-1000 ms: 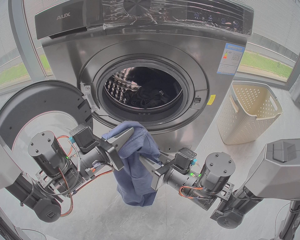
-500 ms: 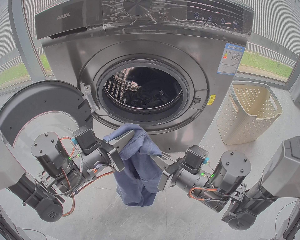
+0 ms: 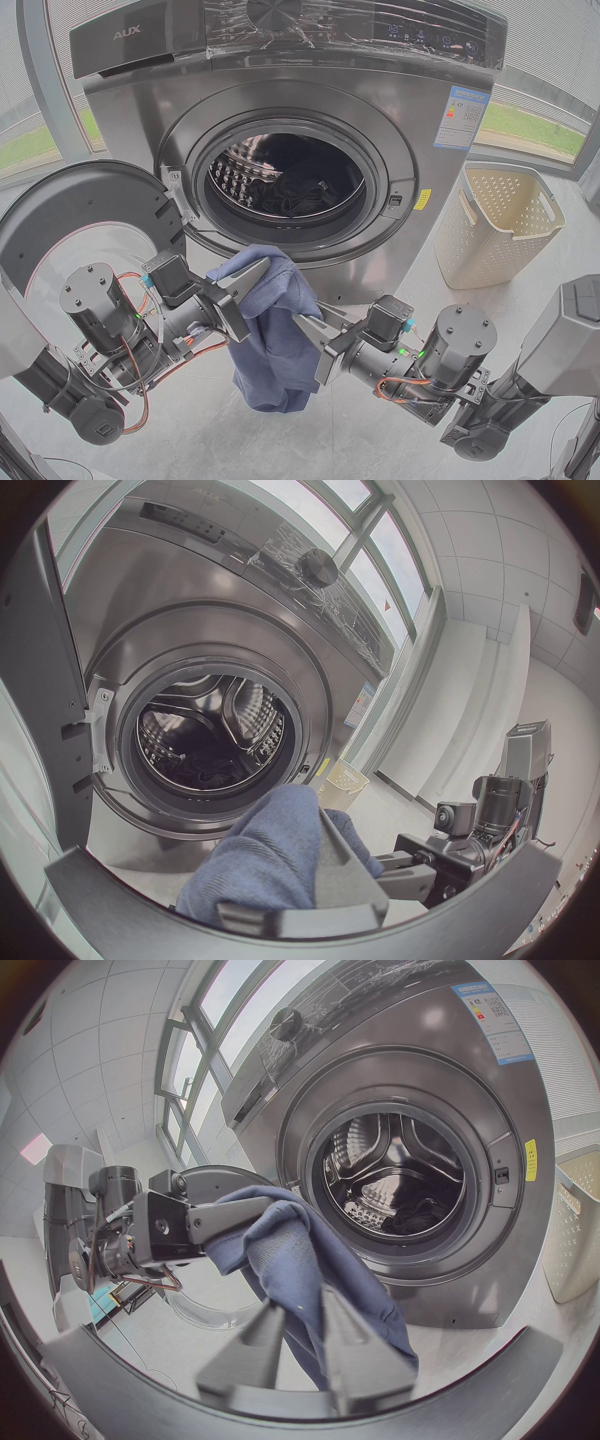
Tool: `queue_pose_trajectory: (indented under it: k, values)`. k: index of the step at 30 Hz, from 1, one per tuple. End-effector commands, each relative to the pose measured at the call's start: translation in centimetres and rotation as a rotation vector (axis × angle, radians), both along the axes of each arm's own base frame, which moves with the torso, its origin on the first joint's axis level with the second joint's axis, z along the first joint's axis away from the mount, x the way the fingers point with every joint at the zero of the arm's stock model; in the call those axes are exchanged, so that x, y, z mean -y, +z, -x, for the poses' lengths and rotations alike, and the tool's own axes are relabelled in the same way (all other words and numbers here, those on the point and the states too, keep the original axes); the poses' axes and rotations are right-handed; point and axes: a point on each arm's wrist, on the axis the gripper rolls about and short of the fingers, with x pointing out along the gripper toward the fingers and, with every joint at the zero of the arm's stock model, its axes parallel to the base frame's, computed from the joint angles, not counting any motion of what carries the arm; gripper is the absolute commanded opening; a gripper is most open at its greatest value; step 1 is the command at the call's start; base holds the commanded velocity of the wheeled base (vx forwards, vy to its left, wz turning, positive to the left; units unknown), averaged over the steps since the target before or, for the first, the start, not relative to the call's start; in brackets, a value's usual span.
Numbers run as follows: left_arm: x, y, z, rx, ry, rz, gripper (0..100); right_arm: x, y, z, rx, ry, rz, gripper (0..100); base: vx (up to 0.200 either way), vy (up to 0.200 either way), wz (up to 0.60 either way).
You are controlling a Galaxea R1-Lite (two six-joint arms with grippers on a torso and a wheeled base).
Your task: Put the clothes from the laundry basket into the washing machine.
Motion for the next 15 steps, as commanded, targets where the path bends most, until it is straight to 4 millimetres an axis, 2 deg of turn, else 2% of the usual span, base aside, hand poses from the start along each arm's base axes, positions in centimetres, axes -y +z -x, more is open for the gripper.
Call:
queue_pose_trajectory:
  k: [1,11,12,15]
  values:
    - [-0.1,0.5,0.3,0.014,-0.004,0.011,0,-0.8,-0.9,-0.8,-0.004,-0.003,0.012,100,0.0,0.0,0.0]
    - [-0.1,0.8,0.3,0.024,-0.005,0.021,0,-1.8,-1.6,-2.1,0.01,-0.012,0.012,100,0.0,0.0,0.0]
    - [-0.1,0.8,0.3,0.022,-0.006,0.02,0,-1.9,-1.5,-2.1,0.012,-0.01,0.01,0,0.0,0.0,0.0]
    - [-0.1,0.8,0.3,0.022,-0.003,0.02,0,-2.1,-1.0,-2.0,0.026,-0.004,-0.007,0,0.0,0.0,0.0]
